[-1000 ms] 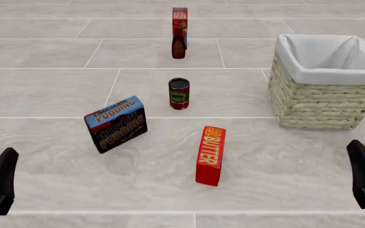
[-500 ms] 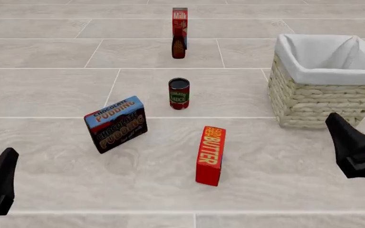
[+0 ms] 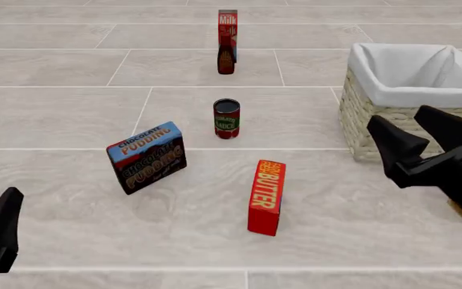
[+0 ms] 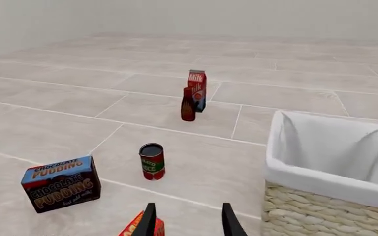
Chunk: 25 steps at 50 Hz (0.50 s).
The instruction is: Pick the tomato sauce and place it in the basket.
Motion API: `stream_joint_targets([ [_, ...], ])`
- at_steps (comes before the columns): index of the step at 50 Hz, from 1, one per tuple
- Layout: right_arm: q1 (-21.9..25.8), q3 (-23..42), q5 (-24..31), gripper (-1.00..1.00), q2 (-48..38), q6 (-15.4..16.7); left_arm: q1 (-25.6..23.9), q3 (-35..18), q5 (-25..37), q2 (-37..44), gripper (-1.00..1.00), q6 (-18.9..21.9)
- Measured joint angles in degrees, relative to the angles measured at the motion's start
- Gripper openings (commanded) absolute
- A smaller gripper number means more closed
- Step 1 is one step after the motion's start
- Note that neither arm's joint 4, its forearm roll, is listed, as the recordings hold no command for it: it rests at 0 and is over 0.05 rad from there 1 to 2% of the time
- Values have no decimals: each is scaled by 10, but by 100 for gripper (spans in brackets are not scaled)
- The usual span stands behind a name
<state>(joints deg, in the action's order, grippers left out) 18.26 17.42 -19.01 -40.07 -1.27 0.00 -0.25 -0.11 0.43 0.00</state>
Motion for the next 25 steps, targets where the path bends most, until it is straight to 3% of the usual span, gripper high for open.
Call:
stream_joint_targets([
  [25, 46, 43, -62, 100, -131, 4, 0, 0, 0, 0, 100, 0],
])
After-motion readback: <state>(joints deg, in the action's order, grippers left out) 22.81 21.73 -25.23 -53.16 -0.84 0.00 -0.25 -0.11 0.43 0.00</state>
